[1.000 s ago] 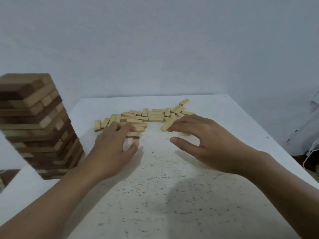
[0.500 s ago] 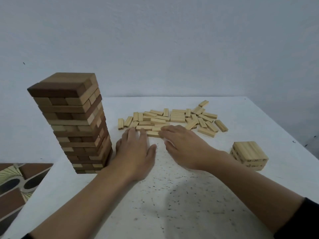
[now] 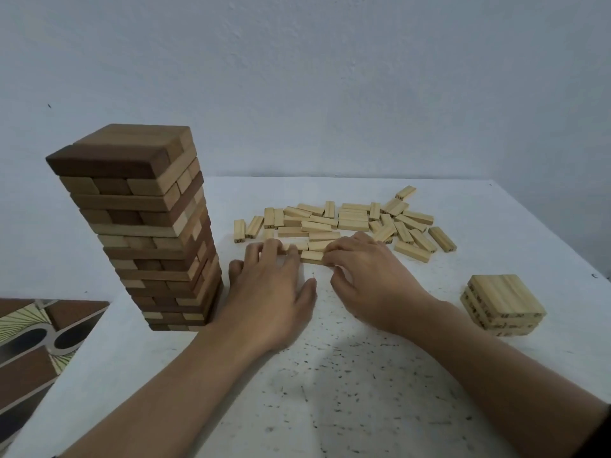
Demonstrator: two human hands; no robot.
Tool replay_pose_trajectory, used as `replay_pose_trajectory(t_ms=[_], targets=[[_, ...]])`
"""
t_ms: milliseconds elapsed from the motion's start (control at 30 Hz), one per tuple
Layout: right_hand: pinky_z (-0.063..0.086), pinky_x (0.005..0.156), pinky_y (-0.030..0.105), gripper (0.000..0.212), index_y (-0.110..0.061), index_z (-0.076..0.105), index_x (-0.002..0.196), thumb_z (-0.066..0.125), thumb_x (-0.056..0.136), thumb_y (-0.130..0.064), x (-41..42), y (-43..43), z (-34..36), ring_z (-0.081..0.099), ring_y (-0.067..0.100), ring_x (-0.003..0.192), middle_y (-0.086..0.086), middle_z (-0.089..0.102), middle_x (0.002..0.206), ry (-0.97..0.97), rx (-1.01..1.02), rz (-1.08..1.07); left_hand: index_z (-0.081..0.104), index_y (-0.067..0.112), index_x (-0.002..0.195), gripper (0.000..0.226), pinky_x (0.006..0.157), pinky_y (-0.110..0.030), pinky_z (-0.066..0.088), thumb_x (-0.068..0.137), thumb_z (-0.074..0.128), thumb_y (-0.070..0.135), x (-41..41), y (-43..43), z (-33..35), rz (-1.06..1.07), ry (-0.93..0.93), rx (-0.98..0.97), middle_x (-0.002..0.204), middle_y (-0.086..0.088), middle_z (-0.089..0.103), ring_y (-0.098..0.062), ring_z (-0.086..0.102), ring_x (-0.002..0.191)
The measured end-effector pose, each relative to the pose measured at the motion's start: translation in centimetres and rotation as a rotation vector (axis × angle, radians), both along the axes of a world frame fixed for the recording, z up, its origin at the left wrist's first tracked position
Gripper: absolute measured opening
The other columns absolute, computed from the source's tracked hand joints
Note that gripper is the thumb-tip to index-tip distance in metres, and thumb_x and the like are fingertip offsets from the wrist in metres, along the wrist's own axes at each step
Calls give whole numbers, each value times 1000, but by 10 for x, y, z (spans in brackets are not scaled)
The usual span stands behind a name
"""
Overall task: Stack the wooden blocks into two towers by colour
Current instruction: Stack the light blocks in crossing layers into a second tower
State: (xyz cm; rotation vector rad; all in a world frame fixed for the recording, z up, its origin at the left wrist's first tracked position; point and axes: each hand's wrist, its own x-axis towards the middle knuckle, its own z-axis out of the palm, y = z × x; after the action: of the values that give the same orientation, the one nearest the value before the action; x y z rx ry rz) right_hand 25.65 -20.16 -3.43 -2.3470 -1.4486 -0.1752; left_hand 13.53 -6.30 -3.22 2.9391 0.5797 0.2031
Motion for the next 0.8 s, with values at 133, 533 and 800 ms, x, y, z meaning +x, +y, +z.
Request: replay_pose_trajectory(t_ms=[133, 533, 800], targets=[[47, 88, 32, 16, -13, 70, 102, 56, 94, -13, 1, -5, 4, 54, 16, 102, -5, 66, 105, 51, 45, 2, 50, 29, 141, 51, 101, -43, 32, 99, 38, 56, -8, -7, 8, -29, -42, 7, 125, 6, 41, -16, 34, 122], [50, 91, 43, 28, -14, 74, 113, 57, 94, -3, 4, -7, -6, 57, 24, 110, -2, 71, 114, 21, 121, 68, 36, 37, 152, 57, 119, -48, 18, 100, 36, 62, -13, -9, 4, -35, -92, -163, 157, 7, 29, -14, 26, 146], [50, 87, 41, 27, -12, 72, 105, 51, 93, 0, 4, -7, -7, 58, 22, 101, -2, 69, 106, 89, 143, 82, 67, 29, 122, 31, 109, -38, 30, 98, 52, 44, -14, -7, 4, -61, -200, -175, 119, 12, 43, -7, 40, 117]])
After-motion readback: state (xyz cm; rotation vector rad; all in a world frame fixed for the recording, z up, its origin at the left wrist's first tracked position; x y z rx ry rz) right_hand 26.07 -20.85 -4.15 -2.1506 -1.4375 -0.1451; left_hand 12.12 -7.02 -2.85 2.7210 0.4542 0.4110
